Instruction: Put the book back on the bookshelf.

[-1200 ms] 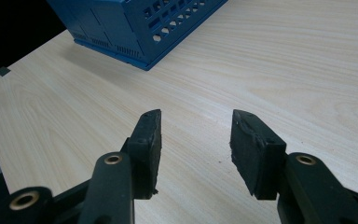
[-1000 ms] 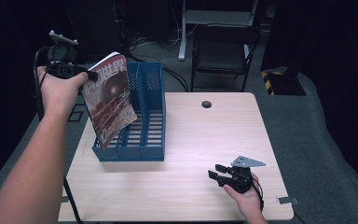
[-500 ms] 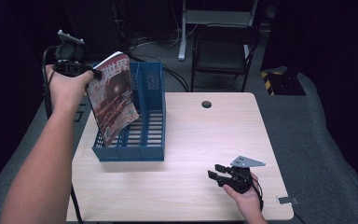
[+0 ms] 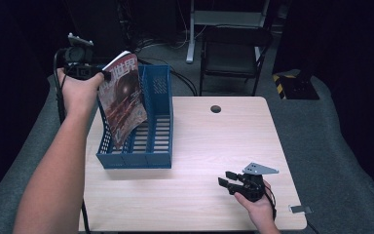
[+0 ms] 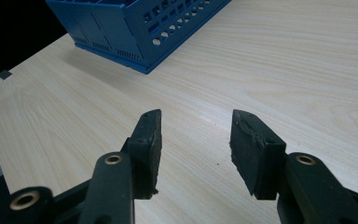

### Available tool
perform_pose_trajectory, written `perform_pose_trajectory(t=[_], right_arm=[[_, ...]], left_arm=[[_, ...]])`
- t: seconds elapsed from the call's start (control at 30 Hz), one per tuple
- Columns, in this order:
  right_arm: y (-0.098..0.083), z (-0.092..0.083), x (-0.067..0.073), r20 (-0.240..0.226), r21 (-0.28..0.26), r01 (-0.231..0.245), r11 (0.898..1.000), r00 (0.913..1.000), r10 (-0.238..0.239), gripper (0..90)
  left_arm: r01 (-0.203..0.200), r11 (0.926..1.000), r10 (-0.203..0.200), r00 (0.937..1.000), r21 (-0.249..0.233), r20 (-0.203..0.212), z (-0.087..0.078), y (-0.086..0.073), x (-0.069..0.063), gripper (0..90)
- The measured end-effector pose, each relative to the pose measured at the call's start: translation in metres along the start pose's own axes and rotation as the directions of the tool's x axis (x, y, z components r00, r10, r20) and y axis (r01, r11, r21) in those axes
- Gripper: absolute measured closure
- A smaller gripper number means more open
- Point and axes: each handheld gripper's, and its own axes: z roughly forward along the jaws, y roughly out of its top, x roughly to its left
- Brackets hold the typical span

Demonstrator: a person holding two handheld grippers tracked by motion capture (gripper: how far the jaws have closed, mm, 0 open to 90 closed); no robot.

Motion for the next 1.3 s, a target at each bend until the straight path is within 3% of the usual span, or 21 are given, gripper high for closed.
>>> perform_pose_trajectory(t=[0.53,1.3], right_arm=[[0.0,-0.003,-0.002,0.001,-0.007,-0.01,1.0,1.0,0.01,53.5],[-0.001,-0.002,-0.002,-0.002,-0.007,-0.007,1.0,1.0,0.007,53.5]], left_arm=[[0.037,0.9976,-0.037,0.9993,-0.059,-0.003,0.031,-0.019,-0.002,84.0],[0.051,0.9987,-0.051,0.9987,0.002,-0.004,0.067,-0.047,0.004,83.9]])
